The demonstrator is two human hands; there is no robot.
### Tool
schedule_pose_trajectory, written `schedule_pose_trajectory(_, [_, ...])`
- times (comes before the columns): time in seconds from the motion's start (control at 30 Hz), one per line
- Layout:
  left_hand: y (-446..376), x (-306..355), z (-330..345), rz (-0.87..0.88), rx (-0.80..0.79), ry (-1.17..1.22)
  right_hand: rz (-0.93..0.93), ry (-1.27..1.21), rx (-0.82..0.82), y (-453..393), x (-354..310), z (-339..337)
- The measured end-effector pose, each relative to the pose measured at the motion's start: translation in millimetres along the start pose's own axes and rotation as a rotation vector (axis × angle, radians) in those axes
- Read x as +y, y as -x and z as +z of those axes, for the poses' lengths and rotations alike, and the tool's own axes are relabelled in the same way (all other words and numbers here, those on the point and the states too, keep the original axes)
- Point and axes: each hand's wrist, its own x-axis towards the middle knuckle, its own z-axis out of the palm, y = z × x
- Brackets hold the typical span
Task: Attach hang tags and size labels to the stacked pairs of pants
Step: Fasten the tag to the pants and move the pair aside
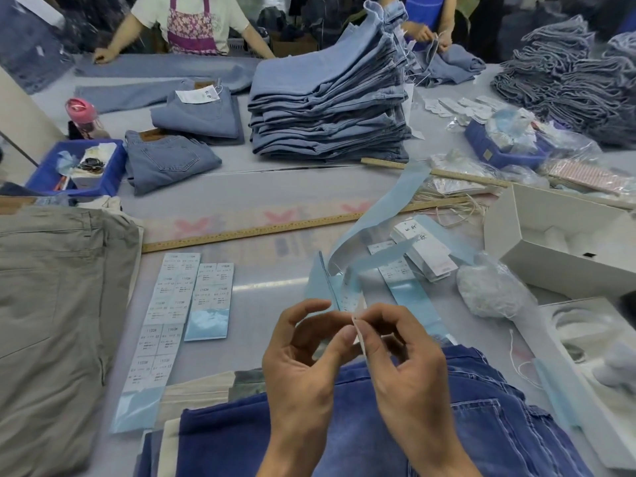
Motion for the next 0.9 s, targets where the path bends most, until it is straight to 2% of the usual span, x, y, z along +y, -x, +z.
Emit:
schedule_pose_trajectory(0.13, [-3.0,0.1,-0.3,0.037,0.054,-0.058,0.119,-0.080,-0.026,0.5,-1.0,1.9])
schedule_pose_trajectory(0.3, [-3.3,-0.6,0.8,0.086,0.047,-0.161,0.214,-0.192,-0.052,1.4,-2.6,3.2])
schedule_pose_trajectory(0.37, [-5.5,4.0,1.9,0.266,0.041,-0.362,0.215,-0.130,-0.016,2.3,-2.9,2.7])
schedule_pose_trajectory(0.43, [-11.2,11.2,0.4,0.534,0.015,-0.563,0.157,-0.056,0.094,2.6,-3.8,-1.6])
schedule_pose_trajectory(0.53, [-20.1,22.2,1.7,0.794,-0.015,-0.692,-0.065,0.069,0.249,1.0,-7.2,-12.1])
schedule_pose_trajectory(0.67, [-16.4,30.9,25.8,0.791,-0.210,-0.650,-0.328,0.245,0.176,2.3,-12.9,-22.7])
schedule_pose_trajectory(0.73, [-10.6,31.2,38.2,0.758,-0.294,-0.612,-0.346,0.243,0.149,4.7,-15.3,-31.8])
schedule_pose_trajectory(0.9, [3.3,23.0,56.8,0.770,-0.383,-0.610,-0.310,0.367,0.217,15.1,-13.7,-73.1])
